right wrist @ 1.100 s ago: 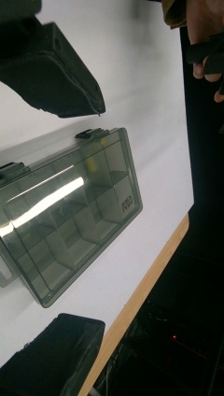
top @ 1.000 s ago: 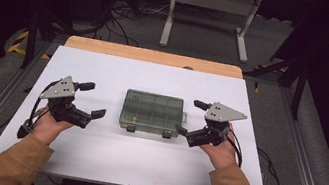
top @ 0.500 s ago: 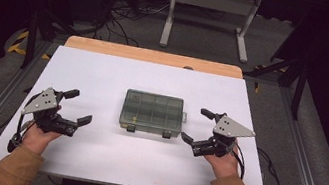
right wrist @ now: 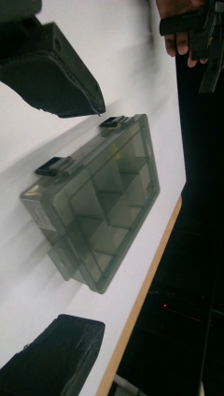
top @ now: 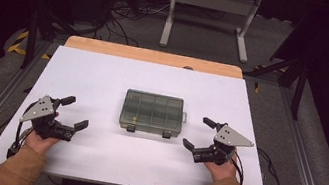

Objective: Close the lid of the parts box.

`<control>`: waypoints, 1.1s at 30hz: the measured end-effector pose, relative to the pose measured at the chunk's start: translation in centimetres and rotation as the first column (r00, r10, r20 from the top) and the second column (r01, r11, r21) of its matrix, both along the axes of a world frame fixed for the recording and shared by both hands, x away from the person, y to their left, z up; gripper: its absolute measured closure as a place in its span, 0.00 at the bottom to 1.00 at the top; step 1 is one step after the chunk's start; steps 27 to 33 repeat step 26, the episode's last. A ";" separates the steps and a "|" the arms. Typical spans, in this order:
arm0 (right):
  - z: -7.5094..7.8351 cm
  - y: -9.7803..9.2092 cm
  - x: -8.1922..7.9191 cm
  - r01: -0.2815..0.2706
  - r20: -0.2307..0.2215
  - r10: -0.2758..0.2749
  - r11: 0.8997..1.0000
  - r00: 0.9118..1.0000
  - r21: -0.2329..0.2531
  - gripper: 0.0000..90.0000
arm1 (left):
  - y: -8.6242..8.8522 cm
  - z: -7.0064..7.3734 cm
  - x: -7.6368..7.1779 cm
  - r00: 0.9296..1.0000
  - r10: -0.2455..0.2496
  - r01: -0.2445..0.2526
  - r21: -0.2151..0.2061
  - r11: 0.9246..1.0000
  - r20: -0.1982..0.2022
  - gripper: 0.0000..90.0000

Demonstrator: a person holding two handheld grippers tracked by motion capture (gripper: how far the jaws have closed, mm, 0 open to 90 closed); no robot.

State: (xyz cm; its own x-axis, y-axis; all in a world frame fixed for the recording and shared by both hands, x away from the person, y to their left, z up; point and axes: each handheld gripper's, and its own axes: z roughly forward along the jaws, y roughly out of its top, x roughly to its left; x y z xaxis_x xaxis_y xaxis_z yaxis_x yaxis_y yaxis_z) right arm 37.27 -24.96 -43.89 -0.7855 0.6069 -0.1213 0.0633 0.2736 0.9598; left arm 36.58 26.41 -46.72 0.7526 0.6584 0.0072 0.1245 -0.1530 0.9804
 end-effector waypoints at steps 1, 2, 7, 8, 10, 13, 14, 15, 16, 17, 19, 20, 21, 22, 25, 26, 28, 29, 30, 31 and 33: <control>-0.3 0.0 -0.1 0.003 -0.006 -0.003 1.000 1.000 -0.001 0.00 | 0.0 -0.2 -0.1 1.000 0.005 -0.005 0.018 1.000 0.008 0.02; -0.5 -0.1 -0.2 0.003 -0.014 -0.003 1.000 1.000 -0.009 0.00 | 0.1 -0.2 -0.2 1.000 0.010 -0.010 0.031 0.999 0.005 0.02; -1.5 -0.2 -0.5 0.003 -0.038 -0.004 1.000 0.999 -0.016 0.00 | 0.1 -1.0 -0.7 1.000 0.001 0.000 0.011 1.000 -0.028 0.02; -1.9 0.0 -0.5 0.016 -0.049 -0.018 0.999 0.999 -0.028 0.00 | 0.0 -1.1 -0.8 0.999 -0.005 0.005 0.000 1.000 -0.035 0.02; -2.1 0.2 -0.5 0.016 -0.058 -0.017 1.000 0.998 -0.018 0.00 | 0.0 -1.0 -0.9 0.999 -0.003 0.003 0.005 1.000 -0.033 0.02; -2.2 0.3 -0.6 0.013 -0.052 -0.014 1.000 0.999 -0.025 0.00 | 0.1 -1.1 -0.7 1.000 0.003 -0.003 -0.002 1.000 -0.025 0.02; -2.2 0.4 -0.6 0.011 -0.049 -0.012 1.000 0.999 -0.023 0.00 | 0.1 -1.2 -0.6 1.000 0.008 -0.008 0.001 1.000 -0.029 0.02; -2.2 0.3 -0.5 0.016 -0.055 -0.017 1.000 0.998 -0.022 0.00 | 0.1 -1.3 -0.5 0.999 0.013 -0.013 0.009 1.000 -0.036 0.02; -2.2 0.3 -0.5 0.016 -0.055 -0.017 1.000 0.998 -0.022 0.00 | 0.1 -1.4 -0.3 0.999 0.017 -0.017 0.016 1.000 -0.041 0.02; -2.2 0.3 -0.5 0.019 -0.058 -0.020 1.000 0.998 -0.015 0.00 | 0.1 -1.5 -0.2 0.999 0.016 -0.015 0.012 1.000 -0.052 0.02; -2.1 0.2 -0.5 0.022 -0.056 -0.022 1.000 0.998 -0.012 0.00 | 0.0 -1.5 -0.3 0.999 0.014 -0.014 0.001 1.000 -0.046 0.02; -2.1 0.2 -0.5 0.019 -0.058 -0.020 1.000 0.998 -0.012 0.00 | 0.0 -1.4 -0.3 0.999 0.014 -0.014 0.005 1.000 -0.041 0.02; -2.1 0.3 -0.5 0.016 -0.058 -0.016 1.000 0.998 -0.009 0.00 | 0.0 -1.4 -0.3 0.999 0.011 -0.011 0.005 1.000 -0.039 0.02; -2.1 0.3 -0.5 0.016 -0.058 -0.016 1.000 0.998 -0.009 0.00 | 0.0 -1.4 -0.3 0.999 0.011 -0.011 0.005 1.000 -0.039 0.02; -2.1 0.3 -0.5 0.019 -0.060 -0.020 1.000 0.998 -0.011 0.00 | 0.2 -1.4 -0.2 0.999 0.013 -0.013 0.004 1.000 -0.033 0.02; -2.1 0.2 -0.4 0.025 -0.073 -0.025 1.000 0.997 0.004 0.00 | 0.3 -1.3 -0.1 1.000 0.006 -0.007 -0.008 1.000 -0.030 0.02; -2.1 0.2 -0.4 0.025 -0.073 -0.025 1.000 0.997 0.004 0.00 | 0.3 -1.3 -0.1 1.000 0.006 -0.007 -0.008 1.000 -0.030 0.02; -2.1 0.2 -0.4 0.025 -0.073 -0.025 1.000 0.997 0.004 0.00 | 0.3 -1.3 -0.1 1.000 0.006 -0.007 -0.008 1.000 -0.030 0.02; -2.1 0.2 -0.4 0.025 -0.073 -0.025 1.000 0.997 0.004 0.00 | 0.3 -1.3 -0.1 1.000 0.006 -0.007 -0.008 1.000 -0.030 0.02; -2.1 0.2 -0.4 0.025 -0.073 -0.025 1.000 0.997 0.004 0.00 | 0.3 -1.3 -0.1 1.000 0.006 -0.007 -0.008 1.000 -0.030 0.02; -2.1 0.2 -0.4 0.025 -0.073 -0.025 1.000 0.997 0.004 0.00 | 0.3 -1.3 -0.1 1.000 0.006 -0.007 -0.008 1.000 -0.030 0.02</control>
